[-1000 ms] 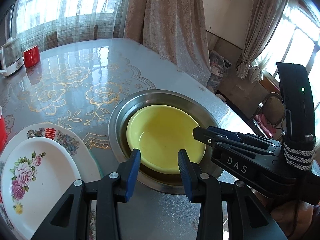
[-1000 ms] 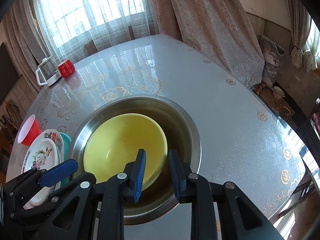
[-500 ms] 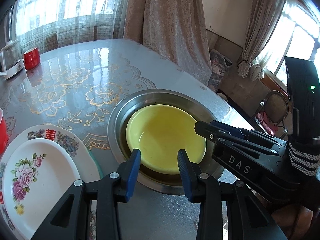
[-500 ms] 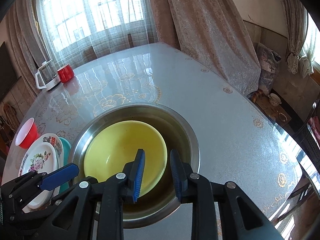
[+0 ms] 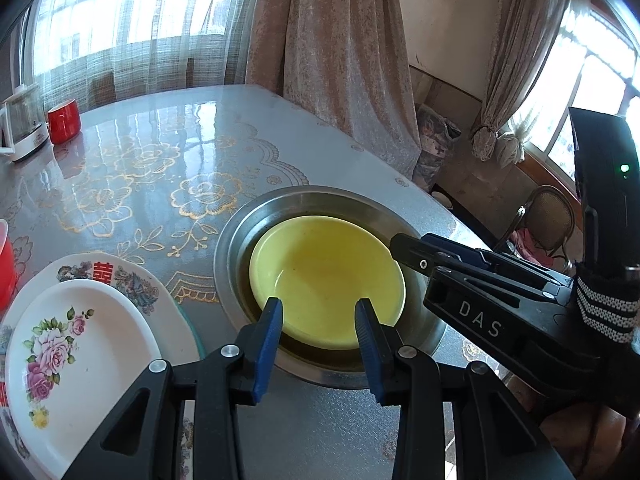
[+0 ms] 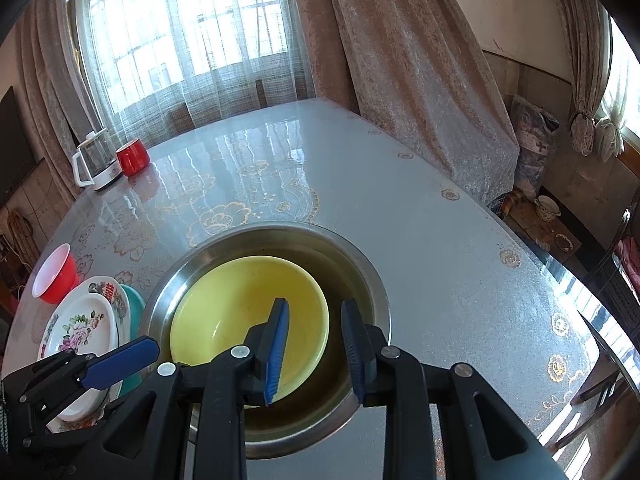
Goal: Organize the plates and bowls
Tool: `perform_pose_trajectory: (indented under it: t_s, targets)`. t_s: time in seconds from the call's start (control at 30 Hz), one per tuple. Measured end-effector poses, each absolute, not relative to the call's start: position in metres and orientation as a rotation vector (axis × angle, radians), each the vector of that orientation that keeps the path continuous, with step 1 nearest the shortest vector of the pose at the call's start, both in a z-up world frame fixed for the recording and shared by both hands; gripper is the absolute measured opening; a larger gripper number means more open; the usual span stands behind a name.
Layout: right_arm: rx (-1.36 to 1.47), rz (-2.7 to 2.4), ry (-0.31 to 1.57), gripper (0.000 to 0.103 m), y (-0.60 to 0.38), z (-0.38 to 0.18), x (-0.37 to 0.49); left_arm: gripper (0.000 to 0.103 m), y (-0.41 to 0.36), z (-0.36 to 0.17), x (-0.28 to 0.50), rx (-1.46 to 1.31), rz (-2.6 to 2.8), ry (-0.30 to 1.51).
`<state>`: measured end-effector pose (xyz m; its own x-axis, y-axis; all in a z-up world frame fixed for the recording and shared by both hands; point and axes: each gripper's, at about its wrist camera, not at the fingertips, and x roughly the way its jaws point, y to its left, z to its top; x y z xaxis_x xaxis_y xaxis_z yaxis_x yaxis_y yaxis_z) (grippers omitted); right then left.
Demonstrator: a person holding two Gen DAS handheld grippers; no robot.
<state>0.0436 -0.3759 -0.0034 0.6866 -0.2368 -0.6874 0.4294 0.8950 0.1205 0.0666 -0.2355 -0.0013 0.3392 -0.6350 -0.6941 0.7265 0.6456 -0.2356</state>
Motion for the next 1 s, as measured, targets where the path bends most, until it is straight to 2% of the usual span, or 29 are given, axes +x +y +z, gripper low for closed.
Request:
perform_pose_trajectory:
  t_s: [0.53, 1.0]
  targets:
    - [0.305, -0.376, 0.778, 0.027, -0.382, -0.02, 0.046, 0.037, -0.248, -0.005, 0.069, 0.139, -0.889, 0.854]
    - [0.295, -0.35, 0.739, 0.027, -0.373, -0.009, 0.046, 0.037, -0.228, 0.017, 0.073, 0.123, -0.85, 0.787]
